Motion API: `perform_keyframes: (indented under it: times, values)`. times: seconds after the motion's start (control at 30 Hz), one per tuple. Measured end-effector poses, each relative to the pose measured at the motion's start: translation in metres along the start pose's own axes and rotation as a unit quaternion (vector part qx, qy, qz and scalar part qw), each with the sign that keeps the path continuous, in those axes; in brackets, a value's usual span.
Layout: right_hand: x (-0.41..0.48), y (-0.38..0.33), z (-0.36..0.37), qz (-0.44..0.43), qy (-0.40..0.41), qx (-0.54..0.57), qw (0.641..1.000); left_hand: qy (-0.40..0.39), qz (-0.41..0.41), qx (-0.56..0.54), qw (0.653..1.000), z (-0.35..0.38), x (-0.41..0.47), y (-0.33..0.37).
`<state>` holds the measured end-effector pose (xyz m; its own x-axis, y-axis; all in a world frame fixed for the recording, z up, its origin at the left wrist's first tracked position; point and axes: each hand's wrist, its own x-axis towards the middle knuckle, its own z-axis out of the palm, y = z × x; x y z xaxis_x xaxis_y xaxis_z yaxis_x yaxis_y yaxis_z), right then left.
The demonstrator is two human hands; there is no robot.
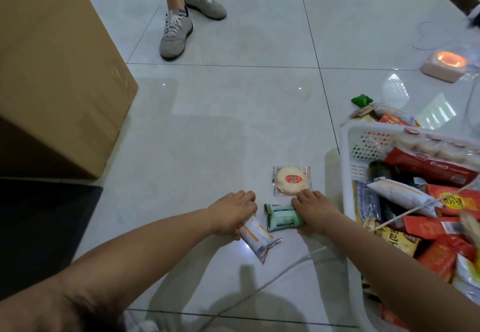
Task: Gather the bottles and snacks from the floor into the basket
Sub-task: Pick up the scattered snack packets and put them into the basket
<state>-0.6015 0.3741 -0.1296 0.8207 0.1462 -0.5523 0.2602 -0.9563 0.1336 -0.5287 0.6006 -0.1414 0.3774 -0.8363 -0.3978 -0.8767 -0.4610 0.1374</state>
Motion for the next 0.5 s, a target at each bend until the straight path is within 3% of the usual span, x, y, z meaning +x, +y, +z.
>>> perform_keyframes:
  times: [0.13,0.33,0.5]
  values:
    - [-0.002,-0.005,-0.002,0.051,0.008,0.06,0.997,-0.018,-0.01,0.025,0.999,0.0,-0.001,-0.003]
    - [-0.012,0.006,-0.034,0.031,0.234,0.068,0.969,0.031,-0.045,0.018,0.998,-0.039,0.007,-0.03]
    - [-0.033,0.065,-0.082,0.224,0.341,0.155,0.9,0.133,-0.109,-0.037,0.984,-0.117,0.034,-0.024]
